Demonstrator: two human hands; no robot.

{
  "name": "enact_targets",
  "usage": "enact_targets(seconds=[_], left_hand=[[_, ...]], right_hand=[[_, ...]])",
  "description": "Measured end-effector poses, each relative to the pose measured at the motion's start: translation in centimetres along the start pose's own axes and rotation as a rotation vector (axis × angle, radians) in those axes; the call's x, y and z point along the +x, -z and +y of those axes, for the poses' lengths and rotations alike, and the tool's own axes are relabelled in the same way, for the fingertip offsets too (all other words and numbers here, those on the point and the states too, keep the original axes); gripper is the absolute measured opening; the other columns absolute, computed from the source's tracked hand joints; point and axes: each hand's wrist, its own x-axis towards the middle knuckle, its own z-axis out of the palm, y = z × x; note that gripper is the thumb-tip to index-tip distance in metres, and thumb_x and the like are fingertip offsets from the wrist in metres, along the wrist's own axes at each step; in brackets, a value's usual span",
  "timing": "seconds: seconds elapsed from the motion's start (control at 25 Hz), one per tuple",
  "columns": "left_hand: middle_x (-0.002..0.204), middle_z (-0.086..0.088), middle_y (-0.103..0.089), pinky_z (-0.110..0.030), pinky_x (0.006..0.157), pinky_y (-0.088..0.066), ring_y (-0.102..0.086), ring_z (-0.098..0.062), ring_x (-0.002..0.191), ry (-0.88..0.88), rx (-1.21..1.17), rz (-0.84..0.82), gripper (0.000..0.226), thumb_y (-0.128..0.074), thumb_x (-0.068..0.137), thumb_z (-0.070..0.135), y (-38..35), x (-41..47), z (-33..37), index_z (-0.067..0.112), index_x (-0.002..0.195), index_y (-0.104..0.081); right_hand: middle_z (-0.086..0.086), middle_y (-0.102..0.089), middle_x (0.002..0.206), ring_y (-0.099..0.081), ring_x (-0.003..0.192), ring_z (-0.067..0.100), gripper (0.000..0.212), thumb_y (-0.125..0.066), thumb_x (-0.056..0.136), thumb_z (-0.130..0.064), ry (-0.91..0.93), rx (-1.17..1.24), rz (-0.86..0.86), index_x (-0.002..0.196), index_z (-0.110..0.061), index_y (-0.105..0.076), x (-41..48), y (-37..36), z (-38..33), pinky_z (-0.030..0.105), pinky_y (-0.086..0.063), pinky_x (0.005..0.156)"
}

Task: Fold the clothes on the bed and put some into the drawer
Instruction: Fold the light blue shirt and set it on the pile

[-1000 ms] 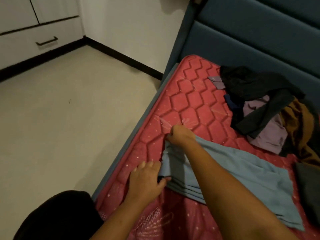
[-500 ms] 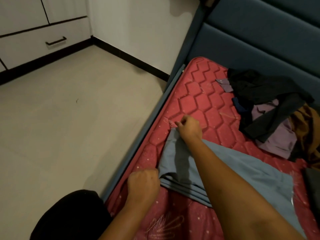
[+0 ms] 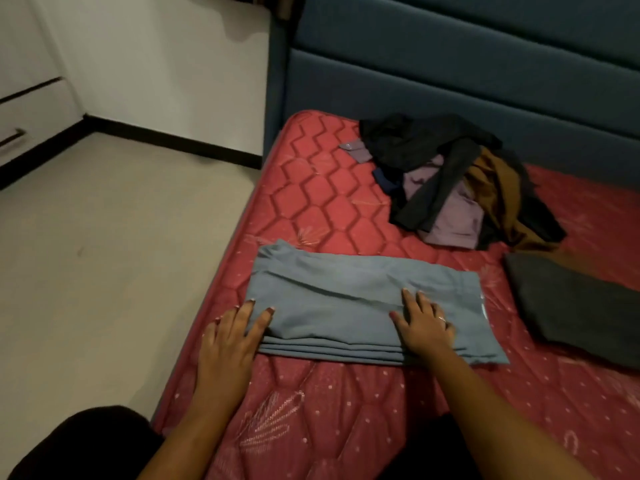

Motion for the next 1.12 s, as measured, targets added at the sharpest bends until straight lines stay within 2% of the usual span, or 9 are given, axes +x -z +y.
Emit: enact_targets(seconds=[0.16,0.28,0.4,0.48,0.64,0.72,0.84,0.92,1.12], left_hand=[[0.143,-0.014,-0.045,-0.054,0.091,-0.038,-0.048,-0.034,0.124,-0.093,0.085,-0.148,0.064,-0.035,0.080,0.014,0.5,2.8,1.8,0.023,0.143,-0.046],[0.138,-0.013,-0.051,-0.055,0.092,-0.039,-0.054,-0.034,0.121,-0.187,0.119,-0.282,0.065,-0.037,0.078,0.017,0.4,5.1,4.6,0.027,0.142,-0.045],[0.134,-0.009,-0.056,-0.060,0.092,-0.042,-0.057,-0.032,0.118,-0.233,0.098,-0.401,0.066,-0.049,0.076,0.018,-0.1,6.1,8.8,0.032,0.140,-0.040],[0.132,-0.006,-0.059,-0.060,0.091,-0.046,-0.059,-0.030,0.116,-0.221,0.016,-0.461,0.058,-0.041,0.082,0.032,-0.1,6.0,12.6,0.038,0.139,-0.036],[0.161,0.000,-0.014,-0.056,0.114,-0.015,-0.015,-0.027,0.147,-0.192,-0.068,-0.513,0.063,-0.017,0.090,0.063,0.1,7.6,19.8,0.048,0.149,0.001],[0.162,0.002,-0.001,-0.054,0.115,-0.008,-0.002,-0.027,0.148,-0.204,-0.085,-0.576,0.070,-0.013,0.085,0.070,-0.1,8.5,22.7,0.048,0.148,0.009],[0.162,0.002,0.006,-0.056,0.116,-0.006,0.006,-0.030,0.148,-0.178,-0.124,-0.694,0.078,-0.040,0.092,0.062,-1.1,9.7,25.5,0.045,0.148,0.011],[0.162,0.003,0.009,-0.056,0.116,-0.005,0.008,-0.029,0.148,-0.167,-0.140,-0.737,0.083,-0.045,0.091,0.061,-1.7,10.2,26.5,0.044,0.148,0.013],[0.161,0.005,0.012,-0.054,0.116,0.002,0.013,-0.023,0.148,-0.231,-0.158,-0.651,0.096,-0.051,0.085,0.064,-2.5,10.9,28.3,0.037,0.150,0.014]], right_hand=[[0.005,-0.014,0.160,-0.018,0.144,0.032,0.073,-0.037,0.094,-0.059,-0.235,0.170,0.004,0.153,-0.026,-0.011,0.9,1.1,5.5,0.049,-0.020,0.113],[0.019,-0.045,0.143,-0.044,0.128,0.039,0.076,-0.057,0.090,-0.043,-0.272,0.495,0.097,0.151,-0.018,-0.020,1.3,1.3,4.6,0.045,-0.037,0.104],[0.014,-0.058,0.129,-0.056,0.115,0.035,0.063,-0.069,0.084,-0.021,-0.197,0.795,0.109,0.141,-0.020,-0.041,1.5,1.6,4.3,0.037,-0.044,0.096],[0.008,-0.064,0.123,-0.059,0.112,0.030,0.044,-0.068,0.083,-0.011,-0.144,0.912,0.174,0.125,-0.020,-0.059,1.5,2.5,4.8,0.032,-0.045,0.093],[0.005,-0.066,0.121,-0.060,0.108,0.031,0.040,-0.051,0.090,-0.007,-0.194,0.784,0.433,0.119,-0.032,-0.067,1.0,5.1,6.2,0.034,-0.048,0.087],[0.010,-0.064,0.124,-0.058,0.111,0.034,0.039,-0.052,0.092,-0.014,-0.232,0.823,0.370,0.126,-0.029,-0.062,1.3,5.1,6.9,0.035,-0.046,0.090],[0.013,-0.061,0.124,-0.055,0.114,0.037,0.051,-0.060,0.088,-0.041,-0.239,0.758,0.043,0.134,-0.023,-0.049,1.3,3.9,6.5,0.041,-0.045,0.093],[0.013,-0.061,0.122,-0.056,0.113,0.036,0.060,-0.063,0.085,-0.043,-0.262,0.781,-0.061,0.135,-0.019,-0.043,1.7,3.5,5.7,0.041,-0.046,0.091],[0.011,-0.062,0.122,-0.059,0.108,0.034,0.033,-0.054,0.091,-0.029,-0.318,0.845,0.082,0.123,-0.021,-0.058,2.3,4.1,6.0,0.038,-0.048,0.089]])
